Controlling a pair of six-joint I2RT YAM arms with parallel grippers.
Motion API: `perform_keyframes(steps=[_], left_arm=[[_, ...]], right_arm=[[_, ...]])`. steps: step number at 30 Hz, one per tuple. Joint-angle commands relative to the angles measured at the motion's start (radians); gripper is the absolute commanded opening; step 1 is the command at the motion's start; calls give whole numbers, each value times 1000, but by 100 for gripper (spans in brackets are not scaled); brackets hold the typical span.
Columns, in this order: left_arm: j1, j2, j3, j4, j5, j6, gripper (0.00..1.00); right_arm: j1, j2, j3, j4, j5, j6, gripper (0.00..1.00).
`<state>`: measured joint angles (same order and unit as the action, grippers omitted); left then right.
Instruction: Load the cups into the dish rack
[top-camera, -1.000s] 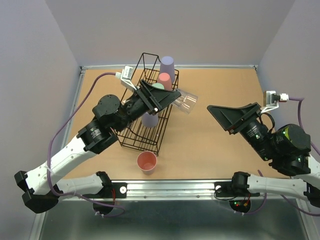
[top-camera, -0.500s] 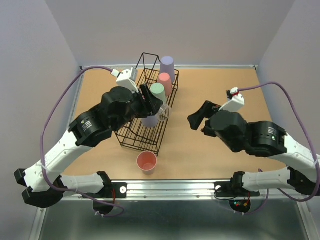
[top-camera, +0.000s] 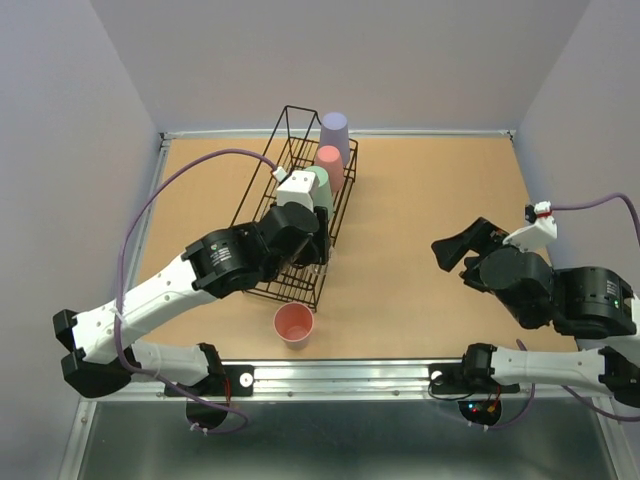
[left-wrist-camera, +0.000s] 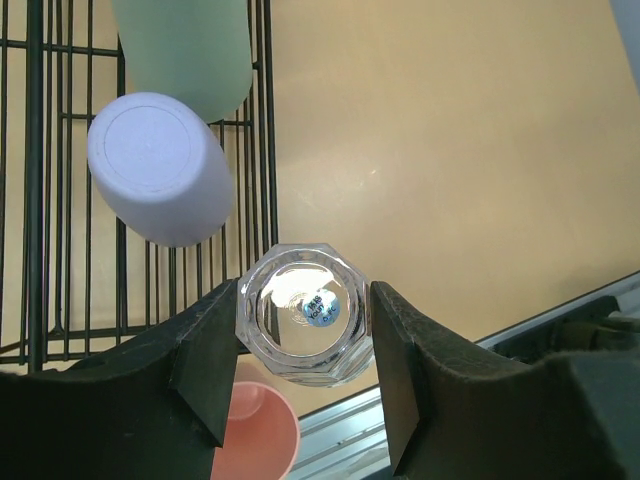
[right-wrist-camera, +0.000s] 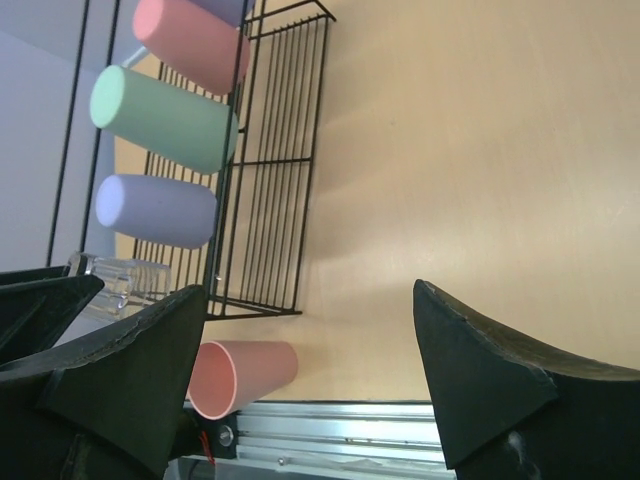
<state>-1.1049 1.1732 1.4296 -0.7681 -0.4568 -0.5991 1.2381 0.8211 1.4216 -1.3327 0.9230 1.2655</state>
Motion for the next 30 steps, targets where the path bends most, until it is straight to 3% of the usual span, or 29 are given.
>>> perform_keyframes(steps=[1,19,30], left_arm=[[-23,9,14,-8,-106,16,0],[-23,-46,-193,75,-243,-57,0],[-23,-55,-227,78,-315,-76,0]], right_arm=[[0,-54,-53,-54,33,57,89],[0,-77,-67,-56,-46,35,89],[0,-66,-85,-56,-93,49,88]])
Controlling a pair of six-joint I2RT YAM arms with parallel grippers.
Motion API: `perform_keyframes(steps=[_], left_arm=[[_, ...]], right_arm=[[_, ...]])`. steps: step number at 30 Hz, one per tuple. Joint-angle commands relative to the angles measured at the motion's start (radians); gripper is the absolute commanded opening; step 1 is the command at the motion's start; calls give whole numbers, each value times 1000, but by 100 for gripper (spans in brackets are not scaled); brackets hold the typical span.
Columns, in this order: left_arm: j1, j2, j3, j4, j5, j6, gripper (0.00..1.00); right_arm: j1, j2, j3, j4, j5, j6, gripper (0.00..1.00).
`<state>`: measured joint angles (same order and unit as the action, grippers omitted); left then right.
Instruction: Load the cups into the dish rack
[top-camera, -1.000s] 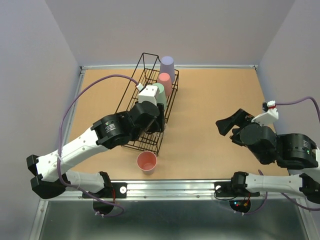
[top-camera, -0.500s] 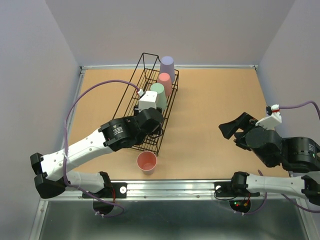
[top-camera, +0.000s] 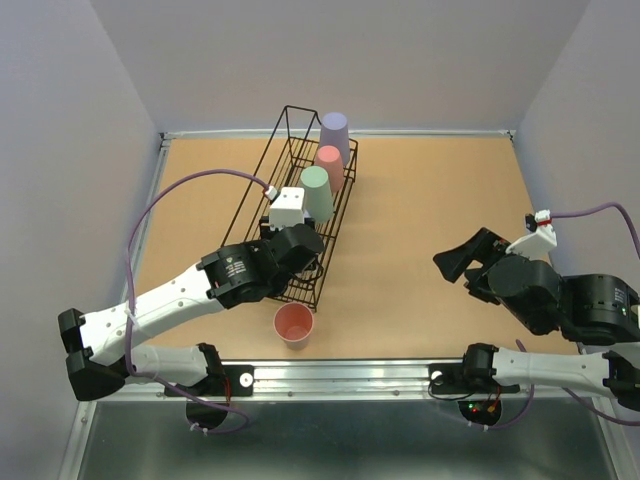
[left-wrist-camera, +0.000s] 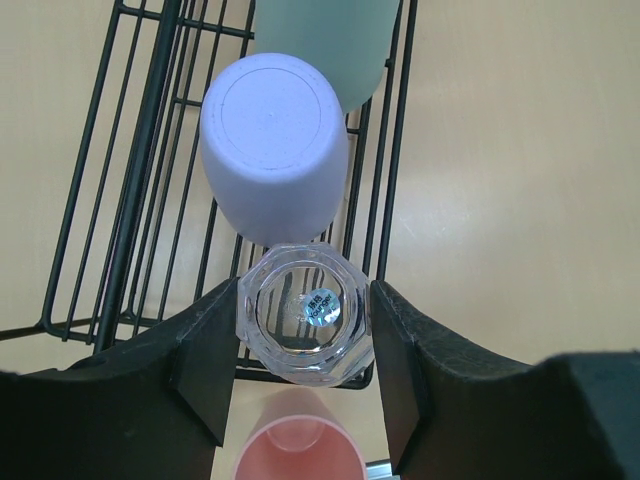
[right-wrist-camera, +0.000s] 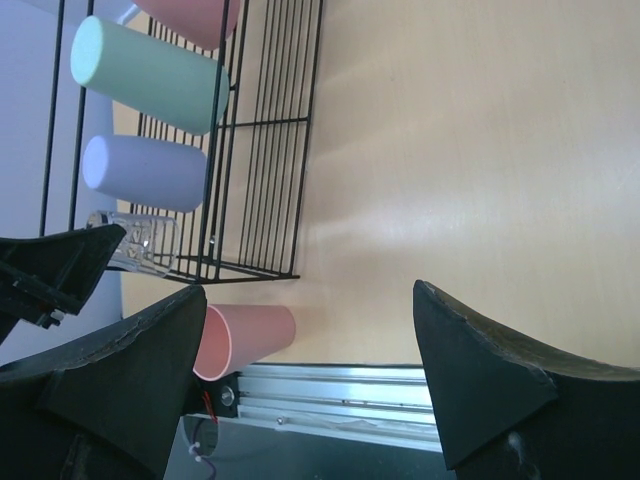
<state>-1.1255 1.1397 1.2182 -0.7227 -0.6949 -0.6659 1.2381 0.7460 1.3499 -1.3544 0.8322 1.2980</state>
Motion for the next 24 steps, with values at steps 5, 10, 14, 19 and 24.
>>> perform_keyframes(steps=[5,10,14,19,24], left_arm=[[-2,-20,-43,54,-97,6,0],[-3,-20,-77,75,-110,-9,0],[-3,-20,-97,97,-114,-15,0],[-2,-21,-115,111,-111,-18,0],[-3,-46,-144,138,-78,0,0]], right_arm=[[-2,13,-8,-34,-8,12,88],[-2,13,-6,-34,-13,12,88],[-2,16,-8,-34,-16,14,88],[0,19,-17,-34,-19,21,88],[-2,19,-31,-34,-21,35,88]])
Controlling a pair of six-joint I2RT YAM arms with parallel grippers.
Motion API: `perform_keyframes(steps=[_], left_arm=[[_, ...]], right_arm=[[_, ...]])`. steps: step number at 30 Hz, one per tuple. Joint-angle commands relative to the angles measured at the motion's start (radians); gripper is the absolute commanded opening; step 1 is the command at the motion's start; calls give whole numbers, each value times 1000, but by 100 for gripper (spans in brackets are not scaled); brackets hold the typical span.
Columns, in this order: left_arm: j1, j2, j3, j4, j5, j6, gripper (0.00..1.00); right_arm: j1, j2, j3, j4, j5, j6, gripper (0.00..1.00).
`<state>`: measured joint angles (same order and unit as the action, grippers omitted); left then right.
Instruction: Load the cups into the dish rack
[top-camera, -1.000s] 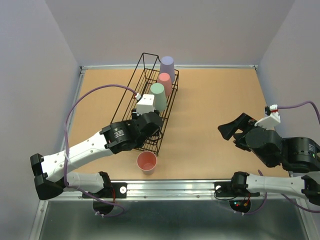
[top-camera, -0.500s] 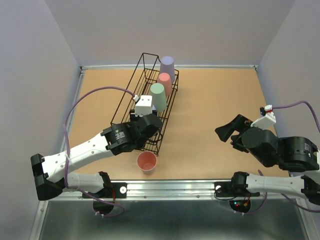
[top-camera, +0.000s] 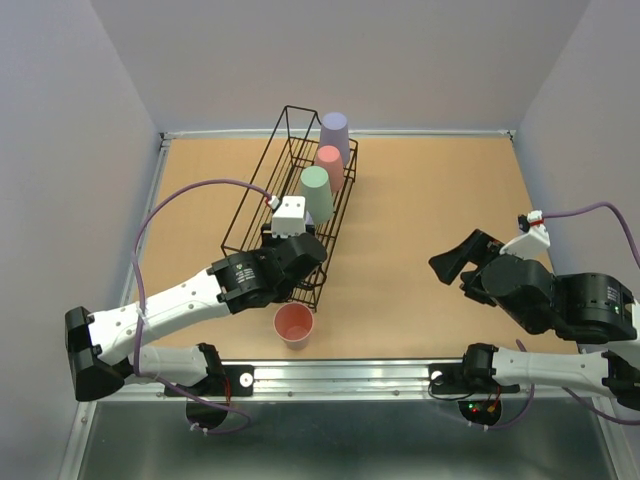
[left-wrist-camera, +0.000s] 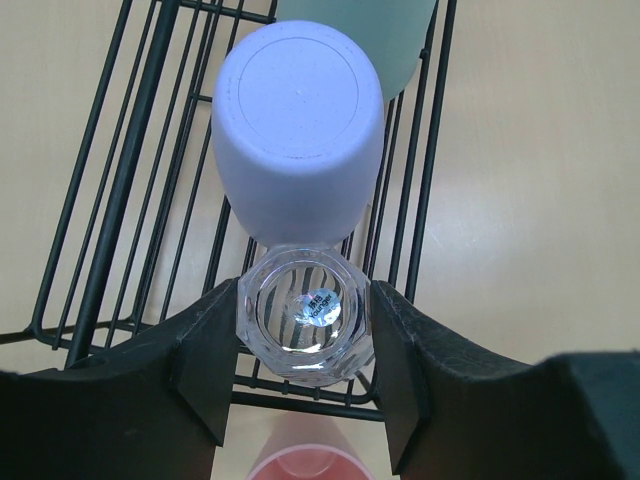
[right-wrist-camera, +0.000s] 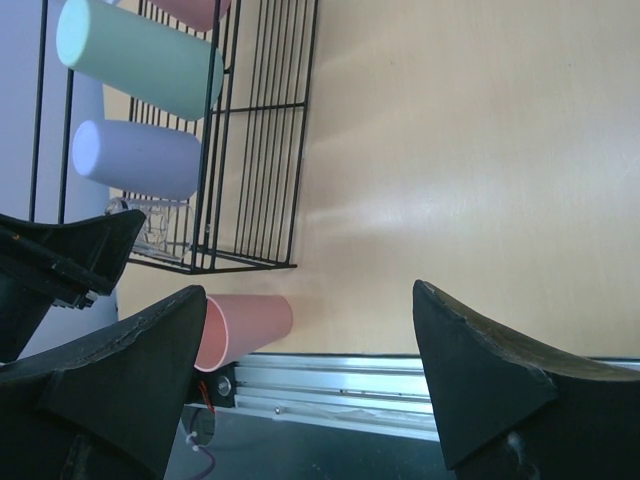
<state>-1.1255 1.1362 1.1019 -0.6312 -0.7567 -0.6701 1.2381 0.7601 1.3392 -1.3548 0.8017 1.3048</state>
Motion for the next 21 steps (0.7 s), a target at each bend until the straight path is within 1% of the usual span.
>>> perform_keyframes(steps=[1,7,8,9,10,12,13,15,16,18,21], left_arm=[[-7,-50,-42,53,-12,6,0],[-13,-99,-83,68,8,17,0],[-14,-107,-86,70,8,18,1],[-16,-111,-89,73,11,23,5],[-17,-116,-94,80,17,32,14],[-20,-127,-97,93,22,44,26],[-20,-130,-97,96,26,47,39],[-23,-133,-99,102,30,55,49],[-22,-133,-99,100,28,55,56],[-22,-135,-99,103,31,63,64],[-23,-136,-99,102,36,69,68]], right_arm=[[0,4,-28,-33,10,31,88],[0,2,-49,-33,13,59,88],[0,4,-54,-33,13,62,88],[0,2,-57,-32,13,63,88],[0,2,-60,-32,16,67,88],[0,1,-67,-32,17,71,88],[-2,-2,-71,-32,19,73,88],[0,-1,-74,-30,22,77,88],[0,-2,-77,-29,24,77,88],[0,1,-83,-27,25,80,88],[0,1,-92,-23,25,85,88]])
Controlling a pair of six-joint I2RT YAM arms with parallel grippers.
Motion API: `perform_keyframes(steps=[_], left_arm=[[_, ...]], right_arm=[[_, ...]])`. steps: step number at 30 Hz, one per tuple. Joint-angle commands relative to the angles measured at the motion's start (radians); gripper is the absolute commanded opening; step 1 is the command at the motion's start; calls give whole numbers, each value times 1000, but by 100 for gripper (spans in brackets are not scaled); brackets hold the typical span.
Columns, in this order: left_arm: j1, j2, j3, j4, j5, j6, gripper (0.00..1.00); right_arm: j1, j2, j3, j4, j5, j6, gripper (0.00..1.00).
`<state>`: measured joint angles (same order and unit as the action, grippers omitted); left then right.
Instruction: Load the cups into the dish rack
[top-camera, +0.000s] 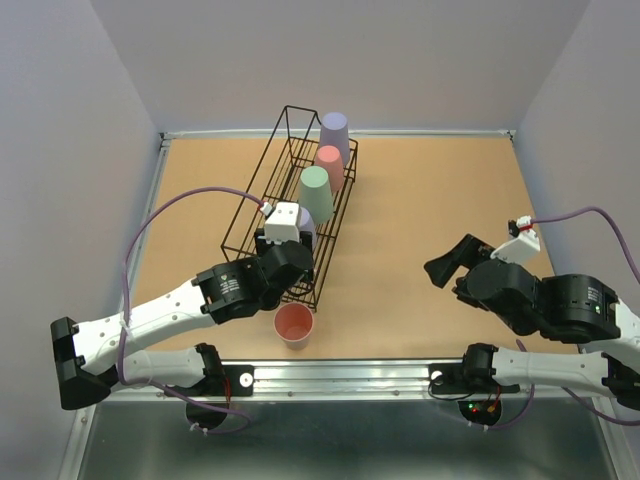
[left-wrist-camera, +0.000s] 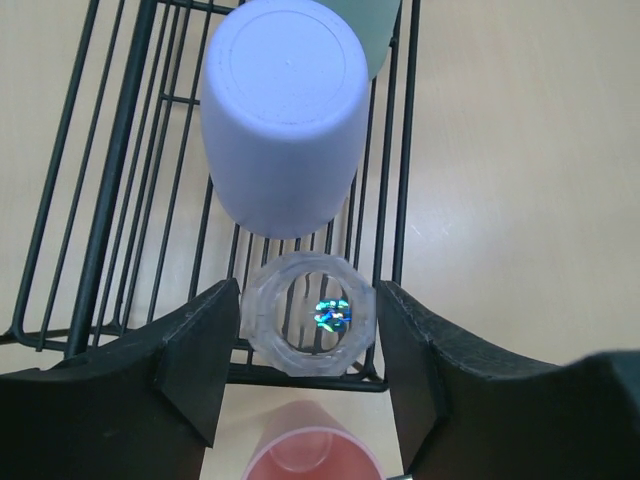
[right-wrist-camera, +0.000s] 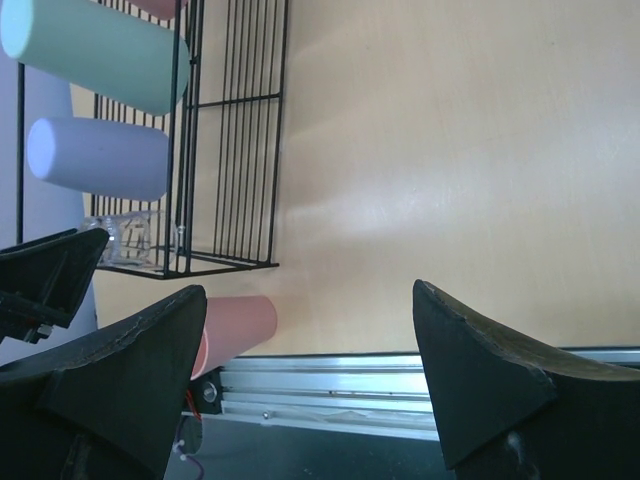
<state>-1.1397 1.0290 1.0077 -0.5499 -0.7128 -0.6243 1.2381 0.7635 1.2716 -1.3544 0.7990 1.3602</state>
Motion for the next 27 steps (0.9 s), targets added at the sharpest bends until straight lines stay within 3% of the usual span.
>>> perform_keyframes(steps=[1,11,17,23,27], left_arm=[[-9,-30,-4,19,-8,24,69],[-9,-46,45,-13,-13,32,75],[-9,-56,169,-59,-47,47,78],[-9,-55,307,-143,-85,43,79],[-9,-66,368,-185,-96,32,79]], right_arm=[[0,-3,-29,-23,28,30,89],[0,-10,-66,26,14,5,89],[0,83,-124,291,-131,-254,89],[0,132,-181,723,-414,-539,91],[0,232,-150,778,-533,-596,92]])
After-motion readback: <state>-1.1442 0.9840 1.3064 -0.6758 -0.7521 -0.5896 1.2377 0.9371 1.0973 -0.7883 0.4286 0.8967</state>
